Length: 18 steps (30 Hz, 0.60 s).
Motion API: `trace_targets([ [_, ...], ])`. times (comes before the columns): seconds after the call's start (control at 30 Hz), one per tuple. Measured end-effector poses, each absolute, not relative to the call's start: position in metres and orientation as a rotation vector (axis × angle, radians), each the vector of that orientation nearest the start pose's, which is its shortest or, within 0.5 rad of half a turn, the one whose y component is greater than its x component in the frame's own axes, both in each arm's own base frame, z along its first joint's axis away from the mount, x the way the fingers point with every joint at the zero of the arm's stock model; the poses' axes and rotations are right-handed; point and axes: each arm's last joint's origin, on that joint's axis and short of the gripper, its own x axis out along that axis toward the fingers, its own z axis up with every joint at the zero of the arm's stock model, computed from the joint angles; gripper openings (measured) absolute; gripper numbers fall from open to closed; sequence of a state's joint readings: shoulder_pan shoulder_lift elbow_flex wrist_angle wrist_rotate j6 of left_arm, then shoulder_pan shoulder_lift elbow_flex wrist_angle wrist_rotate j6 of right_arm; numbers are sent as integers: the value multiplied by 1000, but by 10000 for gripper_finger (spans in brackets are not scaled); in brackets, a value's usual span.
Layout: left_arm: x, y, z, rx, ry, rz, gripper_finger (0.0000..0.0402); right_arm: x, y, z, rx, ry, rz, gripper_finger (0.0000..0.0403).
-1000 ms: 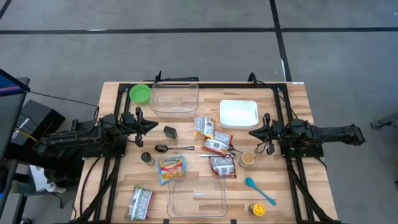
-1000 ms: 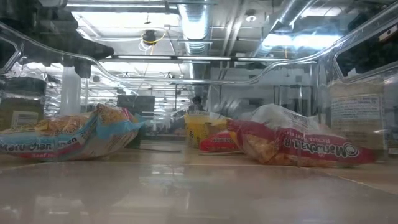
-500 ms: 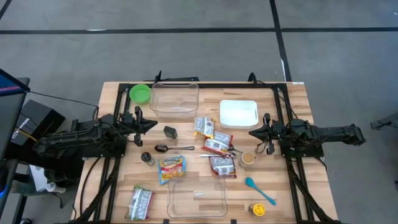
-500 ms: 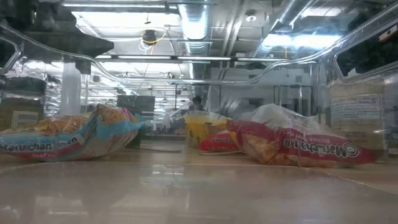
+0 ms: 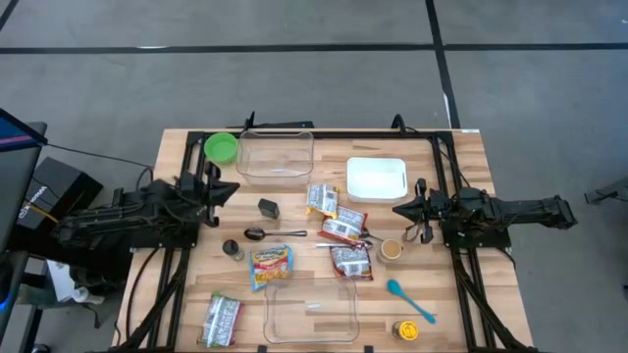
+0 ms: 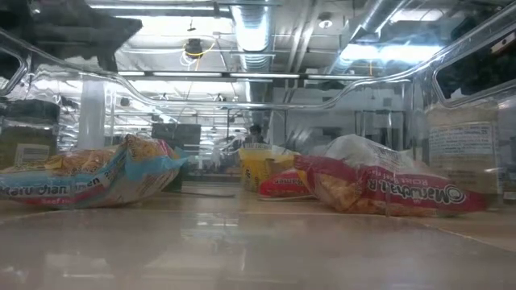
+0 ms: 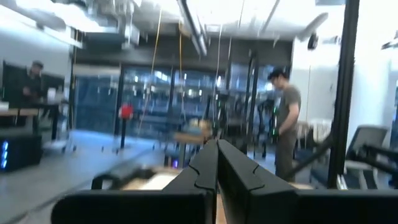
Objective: Pick & Place Food Item
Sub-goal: Put the black seasoning can into the top transparent bin
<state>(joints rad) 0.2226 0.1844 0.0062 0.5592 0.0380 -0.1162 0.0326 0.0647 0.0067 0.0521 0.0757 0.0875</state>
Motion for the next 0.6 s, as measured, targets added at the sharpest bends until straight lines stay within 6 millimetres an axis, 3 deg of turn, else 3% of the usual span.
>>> trace_targets([
  [0.6, 74, 16, 240, 87, -846, 163, 0, 101, 1, 166, 87, 4, -43, 0],
])
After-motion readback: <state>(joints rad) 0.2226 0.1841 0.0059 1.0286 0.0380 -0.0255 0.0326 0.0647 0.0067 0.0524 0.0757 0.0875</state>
